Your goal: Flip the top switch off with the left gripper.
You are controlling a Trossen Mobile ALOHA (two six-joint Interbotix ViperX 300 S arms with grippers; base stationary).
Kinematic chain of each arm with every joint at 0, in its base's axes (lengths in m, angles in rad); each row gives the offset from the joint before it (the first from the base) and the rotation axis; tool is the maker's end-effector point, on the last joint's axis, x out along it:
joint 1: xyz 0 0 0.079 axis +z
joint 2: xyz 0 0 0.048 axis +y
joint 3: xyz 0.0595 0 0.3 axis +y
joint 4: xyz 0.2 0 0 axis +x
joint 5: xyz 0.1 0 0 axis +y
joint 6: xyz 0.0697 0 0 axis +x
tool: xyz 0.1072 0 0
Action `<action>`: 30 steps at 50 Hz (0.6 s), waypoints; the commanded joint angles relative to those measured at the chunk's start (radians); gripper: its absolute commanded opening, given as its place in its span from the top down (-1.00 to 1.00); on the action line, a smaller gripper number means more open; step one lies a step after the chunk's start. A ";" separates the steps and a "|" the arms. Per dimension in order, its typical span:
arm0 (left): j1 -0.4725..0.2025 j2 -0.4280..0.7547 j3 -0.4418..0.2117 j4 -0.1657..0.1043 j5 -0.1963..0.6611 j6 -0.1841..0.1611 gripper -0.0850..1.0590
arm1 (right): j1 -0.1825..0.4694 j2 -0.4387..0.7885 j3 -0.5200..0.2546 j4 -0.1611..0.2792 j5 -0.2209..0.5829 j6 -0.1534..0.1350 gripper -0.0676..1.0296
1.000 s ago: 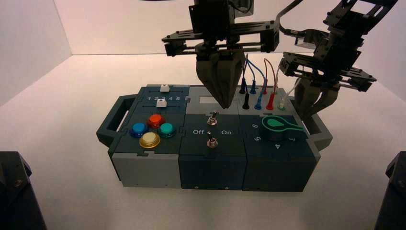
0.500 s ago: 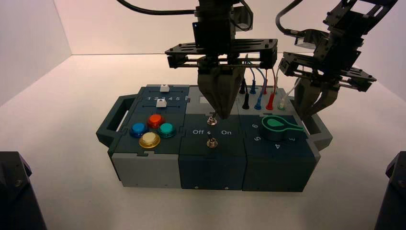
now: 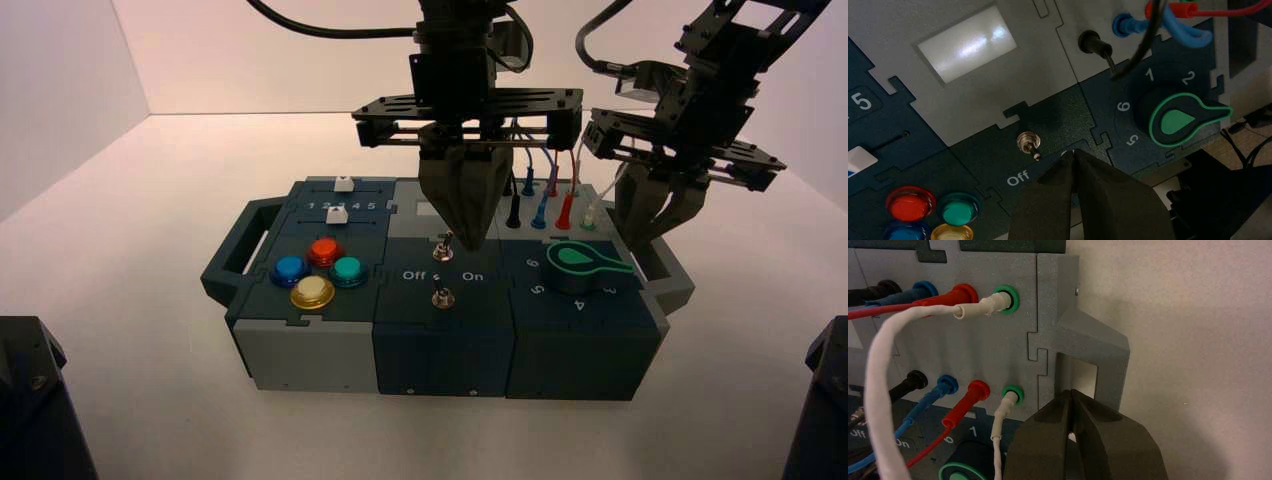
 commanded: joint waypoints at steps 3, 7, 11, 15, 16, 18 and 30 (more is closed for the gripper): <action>0.018 -0.017 -0.018 -0.002 -0.008 -0.008 0.91 | 0.025 0.049 0.008 -0.009 -0.020 -0.020 0.92; 0.025 -0.014 -0.018 -0.002 -0.008 -0.009 0.91 | 0.025 0.049 0.008 -0.009 -0.018 -0.020 0.92; 0.029 -0.012 -0.018 -0.002 -0.009 -0.008 0.91 | 0.025 0.049 0.008 -0.009 -0.020 -0.021 0.92; 0.031 -0.008 -0.020 -0.002 -0.009 -0.008 0.91 | 0.025 0.049 0.008 -0.009 -0.020 -0.021 0.92; 0.031 -0.006 -0.020 -0.002 -0.009 -0.008 0.91 | 0.025 0.049 0.008 -0.009 -0.020 -0.021 0.92; 0.031 -0.003 -0.020 -0.002 -0.011 -0.008 0.91 | 0.025 0.049 0.008 -0.009 -0.020 -0.023 0.92; 0.032 0.005 -0.014 -0.003 -0.011 -0.008 0.91 | 0.025 0.049 0.008 -0.009 -0.020 -0.021 0.92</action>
